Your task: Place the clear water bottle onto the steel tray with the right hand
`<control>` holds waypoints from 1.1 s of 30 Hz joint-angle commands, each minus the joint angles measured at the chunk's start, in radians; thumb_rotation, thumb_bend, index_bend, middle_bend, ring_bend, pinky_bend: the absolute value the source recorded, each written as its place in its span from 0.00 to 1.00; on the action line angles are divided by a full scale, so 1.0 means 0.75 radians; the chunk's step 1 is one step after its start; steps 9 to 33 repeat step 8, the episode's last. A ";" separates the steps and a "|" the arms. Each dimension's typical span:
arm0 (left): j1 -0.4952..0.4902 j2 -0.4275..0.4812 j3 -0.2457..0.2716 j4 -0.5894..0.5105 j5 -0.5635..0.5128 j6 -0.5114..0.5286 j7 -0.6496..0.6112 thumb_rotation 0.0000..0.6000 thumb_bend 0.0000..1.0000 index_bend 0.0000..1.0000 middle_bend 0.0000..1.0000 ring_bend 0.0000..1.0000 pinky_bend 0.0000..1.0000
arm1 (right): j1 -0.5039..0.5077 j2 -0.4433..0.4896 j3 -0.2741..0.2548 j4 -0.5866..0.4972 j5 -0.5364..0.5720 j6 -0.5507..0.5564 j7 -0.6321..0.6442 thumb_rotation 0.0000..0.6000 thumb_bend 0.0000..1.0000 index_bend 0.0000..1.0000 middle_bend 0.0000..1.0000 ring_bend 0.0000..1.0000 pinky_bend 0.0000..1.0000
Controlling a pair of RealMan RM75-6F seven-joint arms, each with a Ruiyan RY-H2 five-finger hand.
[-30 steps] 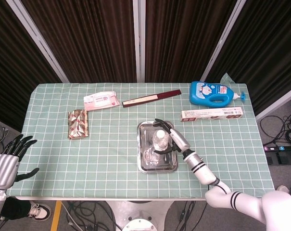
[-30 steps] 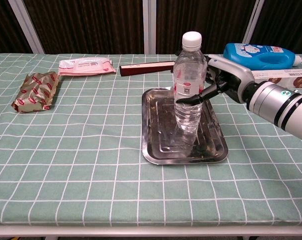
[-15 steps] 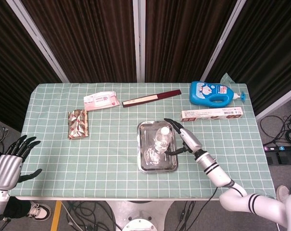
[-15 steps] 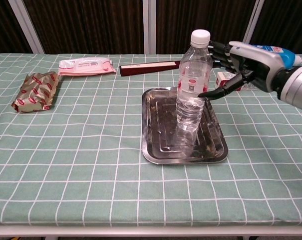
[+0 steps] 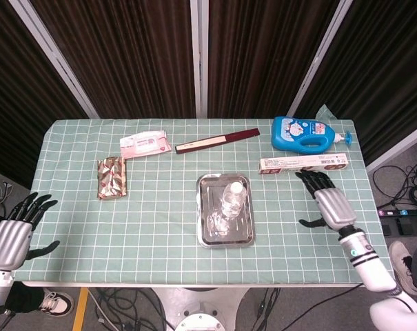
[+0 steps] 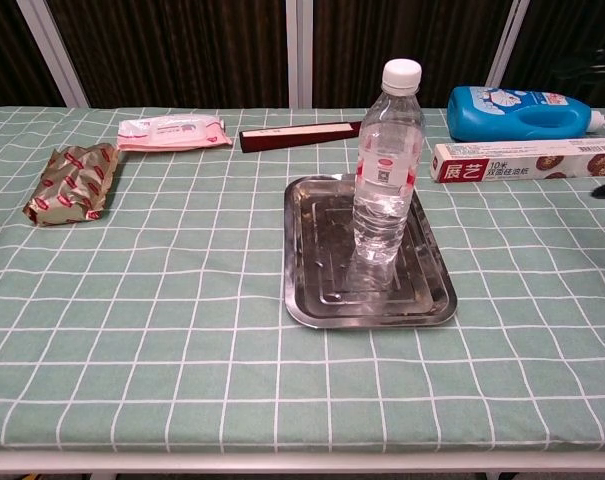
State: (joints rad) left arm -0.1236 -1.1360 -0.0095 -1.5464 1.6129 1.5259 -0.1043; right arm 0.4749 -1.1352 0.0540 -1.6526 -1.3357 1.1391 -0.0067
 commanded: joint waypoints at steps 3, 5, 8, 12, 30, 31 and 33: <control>-0.004 -0.011 -0.003 0.025 -0.009 -0.009 -0.015 1.00 0.14 0.24 0.23 0.10 0.19 | -0.271 0.164 -0.134 -0.117 -0.029 0.336 -0.306 1.00 0.03 0.00 0.04 0.00 0.00; -0.005 -0.015 -0.004 0.034 -0.011 -0.010 -0.023 1.00 0.14 0.24 0.23 0.10 0.19 | -0.291 0.149 -0.142 -0.074 -0.060 0.352 -0.285 1.00 0.03 0.00 0.04 0.00 0.00; -0.006 -0.022 -0.002 0.047 -0.009 -0.012 -0.036 1.00 0.14 0.24 0.23 0.10 0.19 | -0.309 0.119 -0.141 -0.029 -0.081 0.353 -0.246 1.00 0.03 0.00 0.04 0.00 0.00; -0.006 -0.022 -0.002 0.047 -0.009 -0.012 -0.036 1.00 0.14 0.24 0.23 0.10 0.19 | -0.309 0.119 -0.141 -0.029 -0.081 0.353 -0.246 1.00 0.03 0.00 0.04 0.00 0.00; -0.006 -0.022 -0.002 0.047 -0.009 -0.012 -0.036 1.00 0.14 0.24 0.23 0.10 0.19 | -0.309 0.119 -0.141 -0.029 -0.081 0.353 -0.246 1.00 0.03 0.00 0.04 0.00 0.00; -0.006 -0.022 -0.002 0.047 -0.009 -0.012 -0.036 1.00 0.14 0.24 0.23 0.10 0.19 | -0.309 0.119 -0.141 -0.029 -0.081 0.353 -0.246 1.00 0.03 0.00 0.04 0.00 0.00; -0.006 -0.022 -0.002 0.047 -0.009 -0.012 -0.036 1.00 0.14 0.24 0.23 0.10 0.19 | -0.309 0.119 -0.141 -0.029 -0.081 0.353 -0.246 1.00 0.03 0.00 0.04 0.00 0.00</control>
